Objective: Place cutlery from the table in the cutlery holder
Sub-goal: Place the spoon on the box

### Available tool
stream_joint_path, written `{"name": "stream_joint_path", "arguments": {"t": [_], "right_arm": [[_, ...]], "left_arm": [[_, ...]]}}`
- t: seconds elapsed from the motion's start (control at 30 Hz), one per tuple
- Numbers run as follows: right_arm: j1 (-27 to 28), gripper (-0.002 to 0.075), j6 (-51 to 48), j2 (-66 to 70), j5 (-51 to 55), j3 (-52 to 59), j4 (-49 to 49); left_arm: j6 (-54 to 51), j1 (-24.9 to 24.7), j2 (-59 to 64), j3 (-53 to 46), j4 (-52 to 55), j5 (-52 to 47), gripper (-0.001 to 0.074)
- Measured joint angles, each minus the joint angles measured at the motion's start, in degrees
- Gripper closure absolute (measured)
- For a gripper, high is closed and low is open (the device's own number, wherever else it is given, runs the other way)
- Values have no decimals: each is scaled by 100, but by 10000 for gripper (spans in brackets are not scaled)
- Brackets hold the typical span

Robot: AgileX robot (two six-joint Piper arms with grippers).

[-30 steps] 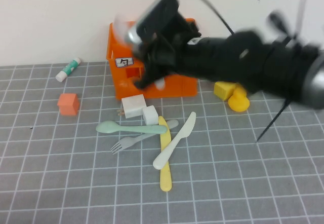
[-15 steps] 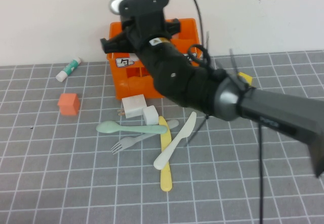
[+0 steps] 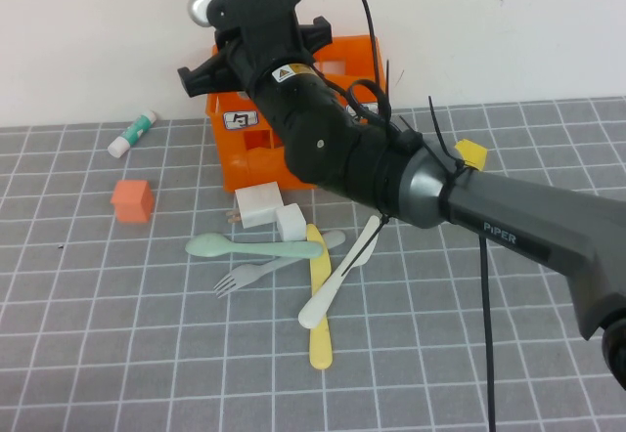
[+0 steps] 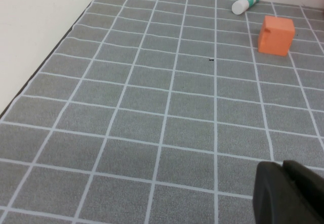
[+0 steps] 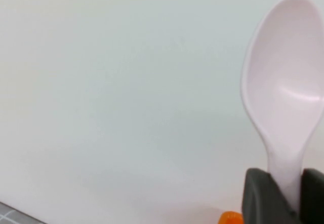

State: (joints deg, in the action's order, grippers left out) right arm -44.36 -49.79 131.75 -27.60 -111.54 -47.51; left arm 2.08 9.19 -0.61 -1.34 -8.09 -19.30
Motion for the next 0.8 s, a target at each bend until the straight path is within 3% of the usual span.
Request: {"name": "stream_joint_path", "arguments": {"t": [0.13, 0.37, 0.53, 0.67, 0.8], "right_arm": [[0, 597, 20, 103, -40, -4, 160], [0, 423, 20, 333, -182, -4, 218], [-4, 392, -95, 248, -114, 8, 156], [-184, 454, -79, -627, 255, 693, 332], [-538, 643, 359, -2064, 43, 2244, 726]], "left_arm": [[0, 0, 0, 0, 0, 0, 736], [0, 0, 0, 0, 0, 0, 736], [0, 0, 0, 0, 0, 0, 736], [0, 0, 0, 0, 0, 0, 736], [0, 0, 0, 0, 0, 0, 736]]}}
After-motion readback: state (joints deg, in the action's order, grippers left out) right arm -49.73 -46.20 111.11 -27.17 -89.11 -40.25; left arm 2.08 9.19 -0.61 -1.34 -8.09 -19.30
